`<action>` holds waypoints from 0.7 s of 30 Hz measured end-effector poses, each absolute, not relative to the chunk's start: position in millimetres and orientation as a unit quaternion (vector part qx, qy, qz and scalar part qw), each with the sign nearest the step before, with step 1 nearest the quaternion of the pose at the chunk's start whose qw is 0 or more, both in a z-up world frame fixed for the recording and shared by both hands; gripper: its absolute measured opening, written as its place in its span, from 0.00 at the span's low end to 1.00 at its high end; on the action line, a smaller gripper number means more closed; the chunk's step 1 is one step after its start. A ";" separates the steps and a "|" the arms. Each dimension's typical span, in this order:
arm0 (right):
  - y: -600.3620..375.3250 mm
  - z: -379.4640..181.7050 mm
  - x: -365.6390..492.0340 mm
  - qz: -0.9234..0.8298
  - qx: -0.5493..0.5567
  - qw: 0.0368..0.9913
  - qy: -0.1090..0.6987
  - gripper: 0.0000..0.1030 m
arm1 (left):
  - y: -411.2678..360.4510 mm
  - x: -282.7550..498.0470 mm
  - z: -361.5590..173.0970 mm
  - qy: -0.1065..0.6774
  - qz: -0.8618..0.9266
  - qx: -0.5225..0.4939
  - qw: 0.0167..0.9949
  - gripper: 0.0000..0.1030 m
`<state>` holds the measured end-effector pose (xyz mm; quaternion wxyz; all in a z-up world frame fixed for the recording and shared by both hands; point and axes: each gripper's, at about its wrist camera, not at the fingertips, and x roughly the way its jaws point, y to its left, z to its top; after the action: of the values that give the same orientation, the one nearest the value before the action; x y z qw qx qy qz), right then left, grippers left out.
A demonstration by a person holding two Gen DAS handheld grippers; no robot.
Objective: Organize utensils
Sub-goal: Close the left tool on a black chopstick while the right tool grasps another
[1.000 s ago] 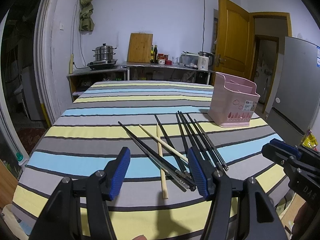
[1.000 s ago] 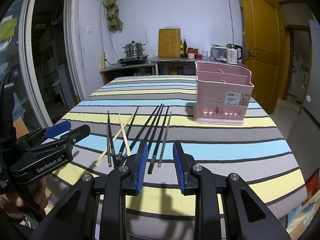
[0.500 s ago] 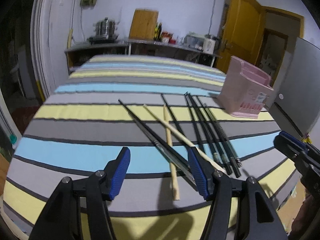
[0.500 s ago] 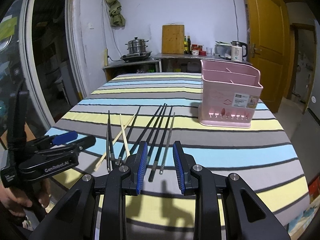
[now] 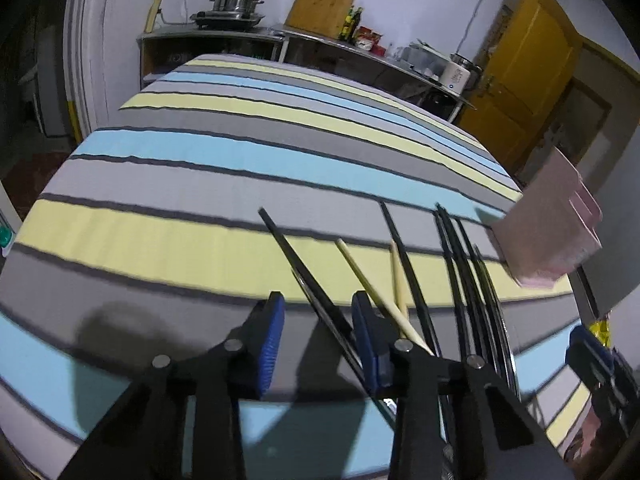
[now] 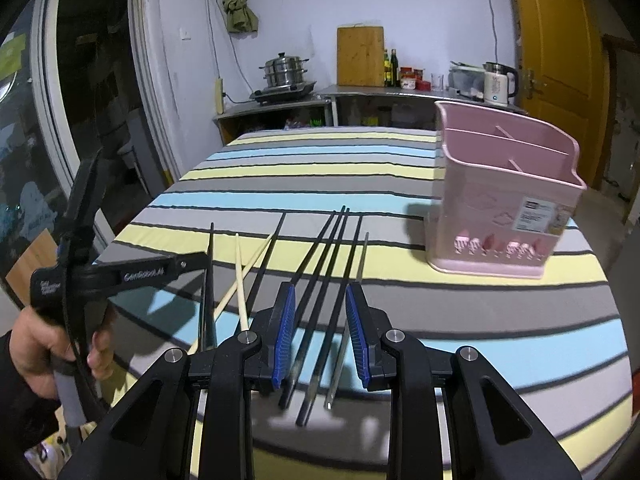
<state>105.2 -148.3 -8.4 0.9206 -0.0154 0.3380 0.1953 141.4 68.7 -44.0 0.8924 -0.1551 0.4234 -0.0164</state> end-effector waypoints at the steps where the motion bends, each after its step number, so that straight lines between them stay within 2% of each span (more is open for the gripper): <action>1: -146.2 -9.4 110.3 0.199 -0.017 0.919 0.339 0.26 | 70.9 145.6 -45.2 0.424 -0.013 -0.156 0.892 0.34; 6: -142.8 -17.1 133.4 0.197 -0.013 0.913 0.358 0.26 | 76.1 167.3 -45.4 0.432 -0.013 -0.160 0.887 0.27; 21: -143.7 -38.4 166.8 0.159 -0.015 0.901 0.403 0.26 | 79.9 178.5 -44.7 0.440 -0.043 -0.163 0.882 0.24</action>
<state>166.8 -143.7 -38.4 0.9013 -0.0150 0.4028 0.1588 178.5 79.9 -44.7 0.8821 -0.1626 0.4399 -0.0430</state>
